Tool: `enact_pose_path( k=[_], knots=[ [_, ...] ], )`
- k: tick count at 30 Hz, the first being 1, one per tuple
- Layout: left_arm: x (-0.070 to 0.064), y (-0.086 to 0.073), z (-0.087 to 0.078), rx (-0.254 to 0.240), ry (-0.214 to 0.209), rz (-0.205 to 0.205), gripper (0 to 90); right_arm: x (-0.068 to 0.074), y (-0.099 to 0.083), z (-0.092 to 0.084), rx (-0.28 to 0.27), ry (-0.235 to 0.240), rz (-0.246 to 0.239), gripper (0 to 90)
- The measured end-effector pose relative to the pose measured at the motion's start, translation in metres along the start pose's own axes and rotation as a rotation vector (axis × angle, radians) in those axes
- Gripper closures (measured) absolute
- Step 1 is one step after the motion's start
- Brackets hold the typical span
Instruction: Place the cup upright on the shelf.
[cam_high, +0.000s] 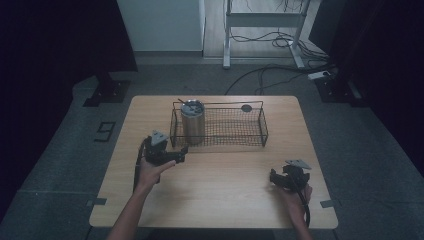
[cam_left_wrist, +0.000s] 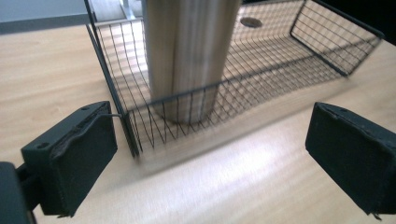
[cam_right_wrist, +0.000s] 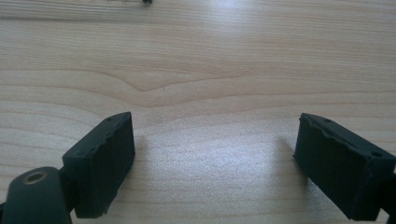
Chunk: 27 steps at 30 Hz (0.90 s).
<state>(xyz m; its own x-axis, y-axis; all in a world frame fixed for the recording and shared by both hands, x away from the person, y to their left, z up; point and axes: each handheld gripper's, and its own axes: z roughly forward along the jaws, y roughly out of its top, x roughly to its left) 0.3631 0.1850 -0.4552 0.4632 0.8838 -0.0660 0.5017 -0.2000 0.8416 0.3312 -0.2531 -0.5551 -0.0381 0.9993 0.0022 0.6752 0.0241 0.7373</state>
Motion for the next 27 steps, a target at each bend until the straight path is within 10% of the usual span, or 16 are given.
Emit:
enact_pose_path(
  k=[16,27],
  knots=[
    [-0.003,-0.06,-0.025,0.068,-0.036,-0.004,2.8,0.0,0.0,0.0,-0.001,-0.003,0.004,12.1],
    [-0.002,-0.062,-0.024,0.077,-0.046,-0.021,3.9,0.0,0.0,0.0,-0.002,-0.007,0.005,12.2]
  ],
)
